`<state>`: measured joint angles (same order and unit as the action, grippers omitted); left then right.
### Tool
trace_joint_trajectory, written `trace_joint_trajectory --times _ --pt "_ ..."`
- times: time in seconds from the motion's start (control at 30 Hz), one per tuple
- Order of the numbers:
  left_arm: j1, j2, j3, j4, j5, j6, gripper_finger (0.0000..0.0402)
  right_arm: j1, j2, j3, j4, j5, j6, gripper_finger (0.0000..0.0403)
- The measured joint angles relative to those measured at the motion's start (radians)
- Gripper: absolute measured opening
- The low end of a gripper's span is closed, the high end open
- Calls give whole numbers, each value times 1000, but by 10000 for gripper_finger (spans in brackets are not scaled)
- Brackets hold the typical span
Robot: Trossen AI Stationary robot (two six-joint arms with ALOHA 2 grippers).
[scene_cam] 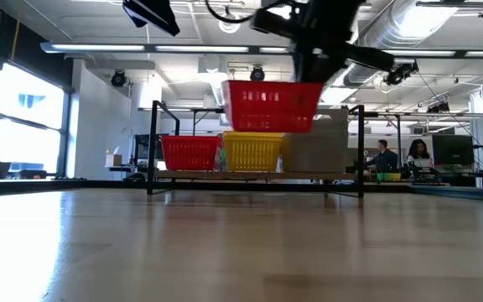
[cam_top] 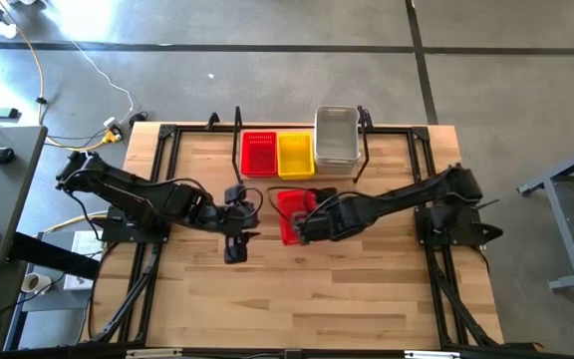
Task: Stack baskets on shelf by color
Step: Stack the red bin on the red bins on the shelf
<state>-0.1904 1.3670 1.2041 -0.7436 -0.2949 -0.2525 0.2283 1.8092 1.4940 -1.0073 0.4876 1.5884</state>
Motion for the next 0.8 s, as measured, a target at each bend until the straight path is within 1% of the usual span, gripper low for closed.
trace_joint_trajectory --times 0.2,0.33,0.6,0.8 --pt "-44 0 0 -1 -7 23 127 -20 111 157 -2 32 -85 0" --pt "-64 0 0 -16 -7 53 127 -33 149 224 -1 34 -139 0" --pt "-81 10 0 -20 -7 57 127 -56 151 273 65 62 -237 0" --pt "-81 31 -1 -38 -11 71 127 -65 151 274 132 60 -266 0"
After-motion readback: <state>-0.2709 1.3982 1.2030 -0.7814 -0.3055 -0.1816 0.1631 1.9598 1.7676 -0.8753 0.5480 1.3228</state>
